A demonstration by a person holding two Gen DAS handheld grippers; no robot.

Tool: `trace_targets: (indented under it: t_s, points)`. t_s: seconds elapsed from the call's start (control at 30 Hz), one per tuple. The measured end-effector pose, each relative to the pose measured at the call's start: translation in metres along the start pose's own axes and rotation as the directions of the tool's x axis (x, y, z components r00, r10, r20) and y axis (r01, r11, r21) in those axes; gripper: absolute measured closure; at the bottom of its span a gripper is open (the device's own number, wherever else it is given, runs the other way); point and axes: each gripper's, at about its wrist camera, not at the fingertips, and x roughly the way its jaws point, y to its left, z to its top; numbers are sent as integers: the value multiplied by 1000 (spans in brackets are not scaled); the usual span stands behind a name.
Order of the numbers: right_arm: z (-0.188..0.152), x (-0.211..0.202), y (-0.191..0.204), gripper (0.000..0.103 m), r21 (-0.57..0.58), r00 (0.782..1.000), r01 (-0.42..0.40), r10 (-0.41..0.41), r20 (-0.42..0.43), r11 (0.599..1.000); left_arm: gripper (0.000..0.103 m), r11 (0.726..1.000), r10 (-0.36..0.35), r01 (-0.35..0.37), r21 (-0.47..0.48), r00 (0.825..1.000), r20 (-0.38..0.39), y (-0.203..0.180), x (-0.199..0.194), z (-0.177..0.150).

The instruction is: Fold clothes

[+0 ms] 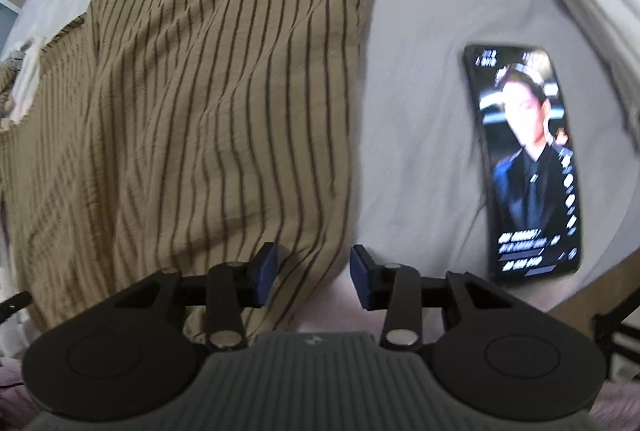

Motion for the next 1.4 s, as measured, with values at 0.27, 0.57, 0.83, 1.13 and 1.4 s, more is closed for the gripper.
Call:
trace_targets:
  t_s: [0.27,0.57,0.83,1.13,1.4]
  points:
    - [-31,10,5,60,91,991,-85,93,-97,992,70,999,-24,23,-48,1000,-17,-4,-1,-7]
    - [-38,6,31,95,17,993,-98,99,-68,995,70,1000,16,-15,17,1000,-10,-14,-5,-11]
    - [-38,-28,83,96,-135,984,-166,174,47,977,70,998,31,-31,62,1000,5,-21,-7,-11]
    - [-55,-37,186,97,-389,946,-308,322,-31,868,86,997,-3,1,77,1000,18,-14,-10,-15]
    - [-91,-17,257,97,-526,897,-442,360,-255,727,87,1000,0,0,-2,1000,15,18,-18,-18]
